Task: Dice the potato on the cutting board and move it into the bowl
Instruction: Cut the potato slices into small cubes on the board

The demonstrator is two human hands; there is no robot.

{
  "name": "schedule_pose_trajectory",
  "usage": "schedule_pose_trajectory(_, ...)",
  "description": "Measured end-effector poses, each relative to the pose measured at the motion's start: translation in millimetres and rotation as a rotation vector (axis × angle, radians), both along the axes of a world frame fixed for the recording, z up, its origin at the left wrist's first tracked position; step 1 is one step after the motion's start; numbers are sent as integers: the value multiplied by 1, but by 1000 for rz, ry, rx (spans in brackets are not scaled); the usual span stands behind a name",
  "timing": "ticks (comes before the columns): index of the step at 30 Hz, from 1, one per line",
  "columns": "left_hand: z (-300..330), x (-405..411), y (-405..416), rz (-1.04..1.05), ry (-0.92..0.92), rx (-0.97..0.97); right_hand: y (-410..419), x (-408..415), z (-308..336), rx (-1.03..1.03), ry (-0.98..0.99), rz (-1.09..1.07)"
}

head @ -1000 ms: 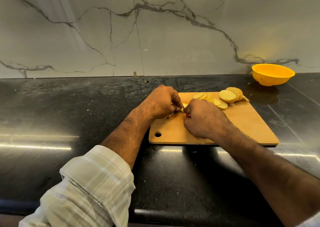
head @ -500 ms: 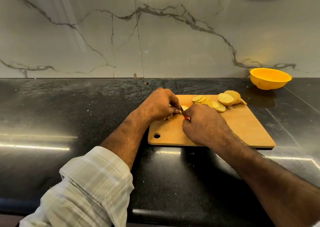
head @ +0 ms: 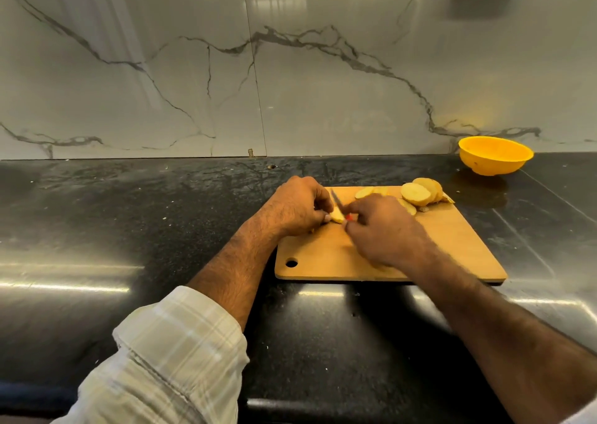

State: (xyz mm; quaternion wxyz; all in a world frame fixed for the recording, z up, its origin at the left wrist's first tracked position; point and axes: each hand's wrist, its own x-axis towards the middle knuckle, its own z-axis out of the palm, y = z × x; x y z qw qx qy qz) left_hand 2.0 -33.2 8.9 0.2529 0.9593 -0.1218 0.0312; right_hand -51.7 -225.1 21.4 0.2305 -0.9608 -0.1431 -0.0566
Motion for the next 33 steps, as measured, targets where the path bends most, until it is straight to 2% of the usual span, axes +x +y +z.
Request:
schedule_pose_trajectory(3, -1, -1, 1, -16, -18, 15, -21, -1, 12, 101, 14, -44)
schedule_pose_trajectory(12, -5, -5, -24, 103, -166, 230, -23, 1, 9, -213, 125, -34)
schedule_pose_trajectory(18, -6, 2, -1, 93, -42, 116, -21, 0, 5, -232, 109, -66)
schedule_pose_trajectory(24, -4, 1, -7, 94, -47, 133, -11, -8, 5, -293, 98, -64)
schedule_pose_trajectory(33, -7, 5, -7, 27, -12, 44, -6, -14, 9, -327, 92, -45)
